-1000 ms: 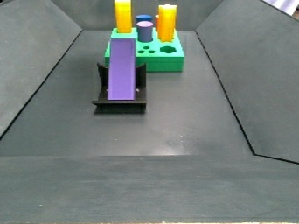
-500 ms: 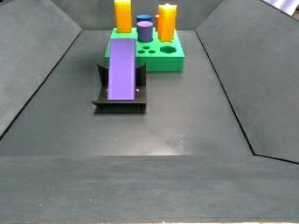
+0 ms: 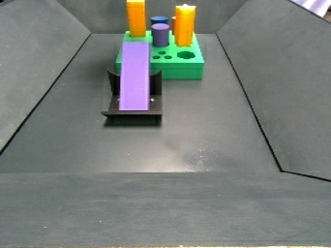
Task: Pick up the arch object. Move up. Place the arch object on the fixture. Regrasp the arch object. Rotate the arch object. Move to above the board. Insert the arch object.
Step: Regrasp the arch object.
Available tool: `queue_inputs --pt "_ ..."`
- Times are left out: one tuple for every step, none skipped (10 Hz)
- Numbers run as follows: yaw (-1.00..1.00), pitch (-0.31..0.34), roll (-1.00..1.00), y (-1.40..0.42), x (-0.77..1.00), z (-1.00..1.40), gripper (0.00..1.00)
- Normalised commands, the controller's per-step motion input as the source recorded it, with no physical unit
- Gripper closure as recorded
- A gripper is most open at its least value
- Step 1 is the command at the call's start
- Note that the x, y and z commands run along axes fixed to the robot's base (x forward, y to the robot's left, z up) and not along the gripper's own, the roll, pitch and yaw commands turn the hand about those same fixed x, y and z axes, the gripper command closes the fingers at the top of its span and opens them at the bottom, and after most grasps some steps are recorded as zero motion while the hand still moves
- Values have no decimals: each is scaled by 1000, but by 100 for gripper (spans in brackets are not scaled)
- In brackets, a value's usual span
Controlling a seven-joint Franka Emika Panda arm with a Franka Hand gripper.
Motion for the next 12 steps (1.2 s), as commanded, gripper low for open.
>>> queue_inputs --pt "197 179 721 -47 95 -5 0" --pt "214 143 462 -51 99 -6 0" --pt "221 111 313 -39 95 -1 0" --pt "224 60 196 -36 84 0 0" --pt "218 25 164 -37 77 -2 0" --pt "250 112 190 49 30 -1000 0" --pt "227 104 185 48 32 -1000 0" --pt "214 49 168 43 50 -1000 0" --pt "203 4 141 37 62 -1000 0" --pt "175 -48 111 34 77 -1000 0" --pt "149 -85 100 30 88 -1000 0" --pt "116 -107 92 26 97 -1000 0"
